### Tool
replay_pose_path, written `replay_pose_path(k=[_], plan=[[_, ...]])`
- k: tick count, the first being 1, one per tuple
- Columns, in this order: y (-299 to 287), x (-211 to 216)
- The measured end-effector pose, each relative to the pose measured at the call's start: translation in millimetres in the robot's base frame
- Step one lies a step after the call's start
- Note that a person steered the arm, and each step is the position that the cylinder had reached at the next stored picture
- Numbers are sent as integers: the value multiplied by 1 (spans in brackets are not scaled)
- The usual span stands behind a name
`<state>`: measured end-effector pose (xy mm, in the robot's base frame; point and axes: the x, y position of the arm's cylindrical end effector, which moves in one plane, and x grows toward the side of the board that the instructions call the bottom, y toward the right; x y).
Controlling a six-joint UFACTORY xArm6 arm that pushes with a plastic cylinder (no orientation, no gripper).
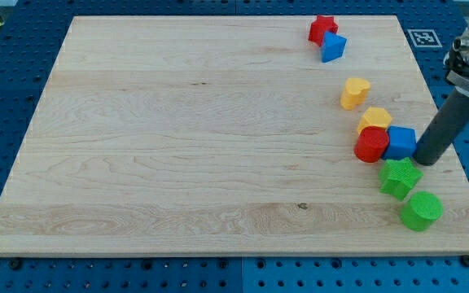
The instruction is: Move blue cube to the right of yellow hexagon
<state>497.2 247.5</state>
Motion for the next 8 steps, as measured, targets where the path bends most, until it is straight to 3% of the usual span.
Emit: replay_pose_path(k=[1,3,5,8], plan=[[7,-10],[49,17],[-18,17],[-35,11]])
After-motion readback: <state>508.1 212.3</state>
